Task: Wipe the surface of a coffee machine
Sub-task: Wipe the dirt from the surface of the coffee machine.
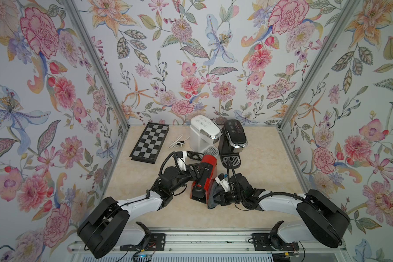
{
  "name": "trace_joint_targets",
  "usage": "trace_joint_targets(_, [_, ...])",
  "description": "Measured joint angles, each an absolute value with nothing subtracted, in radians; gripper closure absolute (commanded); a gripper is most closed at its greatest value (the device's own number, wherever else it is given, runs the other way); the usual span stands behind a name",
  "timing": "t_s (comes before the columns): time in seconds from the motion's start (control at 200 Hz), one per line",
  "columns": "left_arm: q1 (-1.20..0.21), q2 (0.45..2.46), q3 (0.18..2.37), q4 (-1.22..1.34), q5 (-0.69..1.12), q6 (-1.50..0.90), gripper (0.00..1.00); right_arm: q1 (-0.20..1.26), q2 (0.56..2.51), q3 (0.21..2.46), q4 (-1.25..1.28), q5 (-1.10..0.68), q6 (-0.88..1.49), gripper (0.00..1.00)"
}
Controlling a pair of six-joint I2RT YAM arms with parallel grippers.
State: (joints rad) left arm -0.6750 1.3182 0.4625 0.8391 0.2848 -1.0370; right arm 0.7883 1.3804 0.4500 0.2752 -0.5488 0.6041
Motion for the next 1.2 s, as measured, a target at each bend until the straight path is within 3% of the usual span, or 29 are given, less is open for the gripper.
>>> trace_joint_targets(0.445, [-0.675,1.318,0.461,0.844,0.284,-1.037,0.33,0.860,1.238,0.508,0.175,-0.596,0.614,1.00])
trace_joint_targets(0.866, [-0.675,1.306,0.446,0.849,0.285,-1.038,0.33,0.620,1.213,0.519,0.160,-0.606,0.558,1.00])
trace_joint_targets(1.196, [-0.675,1.306,0.446,0.849,0.285,-1.038,0.33,0.598,1.245,0.651,0.102,-0.586,0.503,1.00])
